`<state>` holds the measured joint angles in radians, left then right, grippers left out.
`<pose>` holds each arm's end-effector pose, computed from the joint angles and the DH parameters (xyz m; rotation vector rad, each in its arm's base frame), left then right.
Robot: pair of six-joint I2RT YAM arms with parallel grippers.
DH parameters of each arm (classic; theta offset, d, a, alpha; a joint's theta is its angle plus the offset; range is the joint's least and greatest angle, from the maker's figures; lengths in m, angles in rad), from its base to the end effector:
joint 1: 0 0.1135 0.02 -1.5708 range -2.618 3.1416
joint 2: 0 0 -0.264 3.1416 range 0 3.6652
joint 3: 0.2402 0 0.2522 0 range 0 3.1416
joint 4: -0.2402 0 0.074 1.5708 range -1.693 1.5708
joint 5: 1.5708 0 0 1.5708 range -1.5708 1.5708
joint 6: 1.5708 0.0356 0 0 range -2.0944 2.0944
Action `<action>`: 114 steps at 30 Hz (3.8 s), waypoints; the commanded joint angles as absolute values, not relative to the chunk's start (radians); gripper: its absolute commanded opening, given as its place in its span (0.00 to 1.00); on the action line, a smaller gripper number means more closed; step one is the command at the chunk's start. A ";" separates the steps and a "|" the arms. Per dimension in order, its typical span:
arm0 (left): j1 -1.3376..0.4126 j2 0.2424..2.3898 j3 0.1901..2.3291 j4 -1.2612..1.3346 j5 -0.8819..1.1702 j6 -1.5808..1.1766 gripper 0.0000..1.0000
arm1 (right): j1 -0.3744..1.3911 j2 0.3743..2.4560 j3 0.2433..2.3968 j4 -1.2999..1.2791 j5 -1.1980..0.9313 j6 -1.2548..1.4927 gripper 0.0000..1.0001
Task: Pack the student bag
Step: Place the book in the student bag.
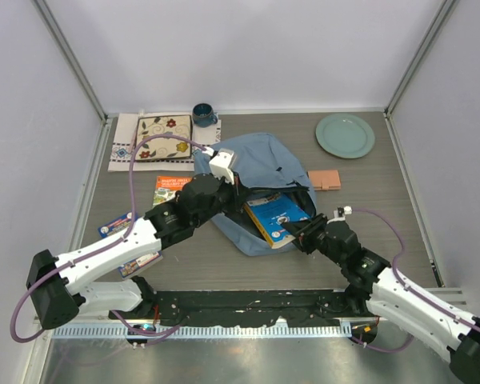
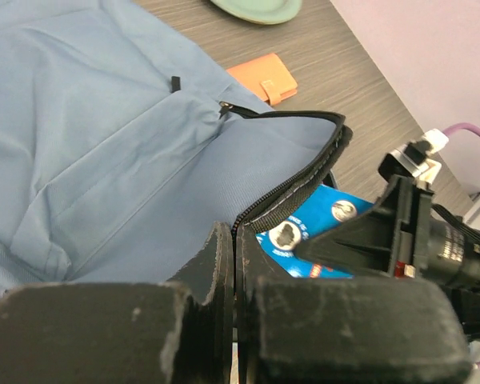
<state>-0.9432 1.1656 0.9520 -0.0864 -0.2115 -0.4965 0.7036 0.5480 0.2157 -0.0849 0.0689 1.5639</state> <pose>0.1658 -0.2158 0.3307 0.2810 1.9212 -0.7866 0.1128 0.0925 0.1835 0.9941 2.0445 1.3066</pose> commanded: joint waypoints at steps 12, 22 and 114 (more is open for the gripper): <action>-0.953 1.123 0.943 0.141 -0.061 -0.428 0.00 | 0.703 0.934 0.293 0.604 0.126 1.414 0.01; -0.951 1.146 0.950 0.118 -0.006 -0.367 0.00 | 0.703 1.240 0.339 0.912 0.213 1.319 0.01; -0.792 1.129 0.813 -0.005 -0.046 -0.368 0.00 | 0.853 0.709 0.324 0.189 0.351 1.141 0.52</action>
